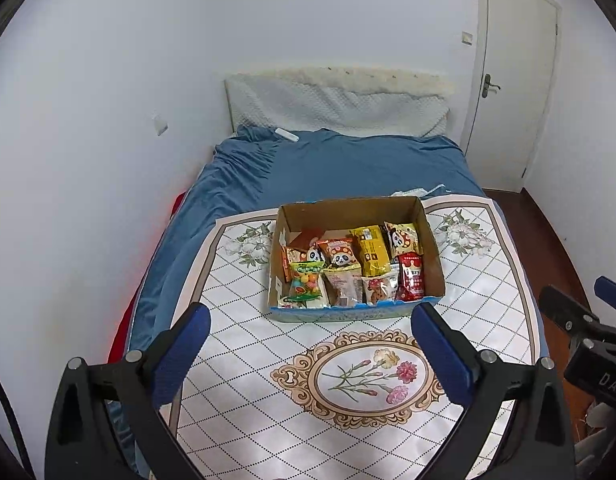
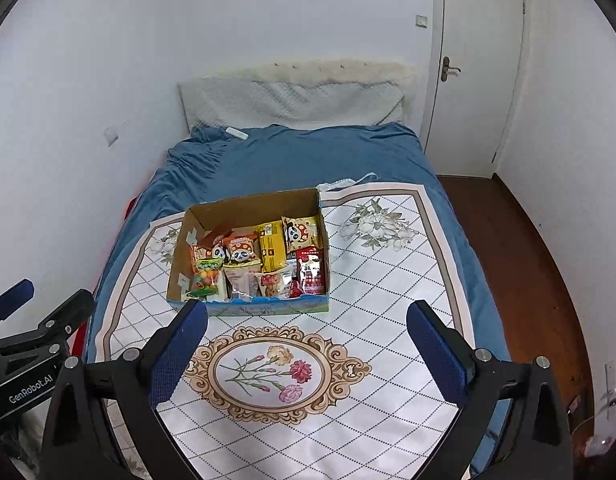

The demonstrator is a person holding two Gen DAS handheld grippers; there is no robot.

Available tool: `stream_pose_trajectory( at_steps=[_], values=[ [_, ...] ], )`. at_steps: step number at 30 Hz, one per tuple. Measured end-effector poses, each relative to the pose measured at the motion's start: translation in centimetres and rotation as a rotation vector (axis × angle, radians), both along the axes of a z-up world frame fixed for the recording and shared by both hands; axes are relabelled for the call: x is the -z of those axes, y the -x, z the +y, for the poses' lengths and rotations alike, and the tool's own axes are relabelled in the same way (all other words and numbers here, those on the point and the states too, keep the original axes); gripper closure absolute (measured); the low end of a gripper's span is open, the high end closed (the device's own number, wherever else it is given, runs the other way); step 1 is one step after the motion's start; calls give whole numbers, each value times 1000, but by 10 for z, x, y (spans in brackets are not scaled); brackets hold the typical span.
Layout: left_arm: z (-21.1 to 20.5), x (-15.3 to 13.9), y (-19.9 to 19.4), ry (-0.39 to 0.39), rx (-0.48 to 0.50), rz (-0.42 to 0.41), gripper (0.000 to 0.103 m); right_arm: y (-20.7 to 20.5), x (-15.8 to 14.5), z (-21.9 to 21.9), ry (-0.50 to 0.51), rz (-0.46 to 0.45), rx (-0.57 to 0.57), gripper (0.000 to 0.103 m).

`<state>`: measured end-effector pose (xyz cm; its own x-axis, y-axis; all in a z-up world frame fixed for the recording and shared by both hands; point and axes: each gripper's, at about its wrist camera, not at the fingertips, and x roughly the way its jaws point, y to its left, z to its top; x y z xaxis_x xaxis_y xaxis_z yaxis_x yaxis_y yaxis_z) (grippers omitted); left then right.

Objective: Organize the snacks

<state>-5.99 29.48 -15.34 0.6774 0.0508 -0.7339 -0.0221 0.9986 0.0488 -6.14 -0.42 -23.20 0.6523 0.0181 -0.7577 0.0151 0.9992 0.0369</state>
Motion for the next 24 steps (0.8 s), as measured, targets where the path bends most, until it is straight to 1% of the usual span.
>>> stream_pose_trajectory(
  at_steps=[8, 24],
  values=[
    [-2, 3, 0, 2, -2, 0, 0, 1, 5, 0, -1, 4, -1, 1],
    [-3, -5, 3, -4, -9, -19, 0, 6, -5, -3, 0, -13, 6, 1]
  ],
)
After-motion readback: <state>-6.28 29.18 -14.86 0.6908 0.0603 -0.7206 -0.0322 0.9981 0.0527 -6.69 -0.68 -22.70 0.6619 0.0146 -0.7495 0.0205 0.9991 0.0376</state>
